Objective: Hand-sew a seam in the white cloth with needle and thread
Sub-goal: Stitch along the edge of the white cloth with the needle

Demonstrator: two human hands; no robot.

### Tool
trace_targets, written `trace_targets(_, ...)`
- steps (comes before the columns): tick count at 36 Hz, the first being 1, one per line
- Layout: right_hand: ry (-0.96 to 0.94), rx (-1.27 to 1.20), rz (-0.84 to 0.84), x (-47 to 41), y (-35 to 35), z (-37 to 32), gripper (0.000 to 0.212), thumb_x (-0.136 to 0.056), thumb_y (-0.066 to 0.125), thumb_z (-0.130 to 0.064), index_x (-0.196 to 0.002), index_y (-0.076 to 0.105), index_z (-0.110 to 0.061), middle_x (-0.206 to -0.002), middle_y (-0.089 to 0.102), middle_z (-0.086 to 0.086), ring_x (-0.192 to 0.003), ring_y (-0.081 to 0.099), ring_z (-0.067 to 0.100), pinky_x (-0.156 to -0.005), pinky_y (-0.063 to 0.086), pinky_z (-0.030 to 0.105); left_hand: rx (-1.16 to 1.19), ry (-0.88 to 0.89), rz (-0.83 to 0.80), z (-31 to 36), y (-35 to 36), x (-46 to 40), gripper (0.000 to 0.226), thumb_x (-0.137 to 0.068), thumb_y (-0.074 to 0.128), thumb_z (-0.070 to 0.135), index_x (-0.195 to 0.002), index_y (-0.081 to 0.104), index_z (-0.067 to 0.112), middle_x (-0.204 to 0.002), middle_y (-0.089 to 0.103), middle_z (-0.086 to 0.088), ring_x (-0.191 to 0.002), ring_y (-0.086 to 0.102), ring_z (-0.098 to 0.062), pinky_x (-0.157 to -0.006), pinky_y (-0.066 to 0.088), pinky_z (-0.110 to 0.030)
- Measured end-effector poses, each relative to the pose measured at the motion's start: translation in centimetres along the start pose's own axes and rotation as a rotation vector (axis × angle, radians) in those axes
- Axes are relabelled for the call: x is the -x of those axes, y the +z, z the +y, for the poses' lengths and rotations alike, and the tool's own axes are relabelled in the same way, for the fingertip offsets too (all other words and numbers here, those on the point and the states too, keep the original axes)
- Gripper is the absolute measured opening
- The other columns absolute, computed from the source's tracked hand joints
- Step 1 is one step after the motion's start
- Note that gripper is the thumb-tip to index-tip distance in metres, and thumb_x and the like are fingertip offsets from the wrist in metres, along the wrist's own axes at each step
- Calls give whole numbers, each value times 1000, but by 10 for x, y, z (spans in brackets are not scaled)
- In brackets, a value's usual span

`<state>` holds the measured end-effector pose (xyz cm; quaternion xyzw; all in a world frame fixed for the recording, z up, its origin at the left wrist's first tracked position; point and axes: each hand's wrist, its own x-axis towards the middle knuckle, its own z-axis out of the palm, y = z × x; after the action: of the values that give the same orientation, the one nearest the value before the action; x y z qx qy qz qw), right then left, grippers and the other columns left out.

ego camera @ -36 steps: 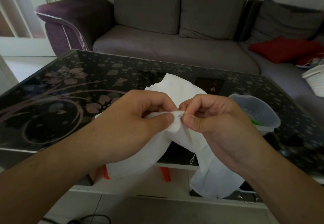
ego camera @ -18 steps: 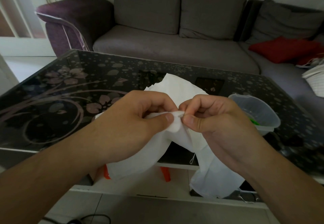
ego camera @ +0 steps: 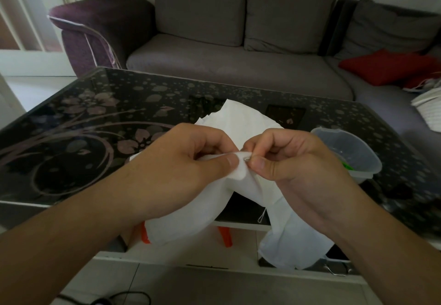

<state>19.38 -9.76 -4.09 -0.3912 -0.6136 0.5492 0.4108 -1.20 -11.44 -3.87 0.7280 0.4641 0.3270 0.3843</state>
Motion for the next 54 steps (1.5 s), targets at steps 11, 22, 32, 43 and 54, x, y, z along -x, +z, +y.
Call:
trace_targets(11, 2, -78, -87, -1, -2, 2, 8, -71, 69, 0, -72, 70, -7, -88, 69, 9, -85, 65, 16, -79, 55, 23, 46, -19, -31, 0, 0, -1, 15, -97, 65, 28, -89, 78, 30, -80, 75, 17, -75, 69, 2, -68, 47, -9)
trace_targets(22, -12, -43, -141, -1, -1, 2, 12, -69, 70, 3, -68, 71, -9, -88, 69, 8, -86, 65, 16, -79, 53, 22, 62, -38, -82, -1, -1, -1, 12, -94, 69, 30, -87, 79, 30, -82, 77, 12, -76, 71, 0, -70, 50, -10)
trace_targets(32, -43, 200, -80, 2, -4, -5, 6, -67, 84, -22, -71, 79, -22, -103, 74, -4, -105, 68, 11, -89, 52, 28, 193, -36, -93, -1, -3, 0, 13, -93, 70, 27, -85, 81, 25, -83, 78, 6, -78, 70, -1, -72, 51, -13)
trace_targets(43, -33, 478, -11, 3, -12, -13, 27, -91, 72, -7, -82, 82, -30, -104, 74, -12, -112, 64, 11, -101, 53, 39, 223, -26, -40, -2, -5, 0, 12, -94, 70, 26, -90, 81, 25, -91, 79, 1, -87, 72, -11, -81, 50, -28)
trace_targets(54, -43, 357, -15, 4, -14, -10, 26, -88, 71, 2, -82, 82, -22, -90, 78, -2, -98, 72, 15, -88, 53, 31, 192, -39, -55, 1, -2, -1, 11, -93, 70, 30, -90, 81, 28, -90, 79, 3, -85, 73, -10, -79, 51, -25)
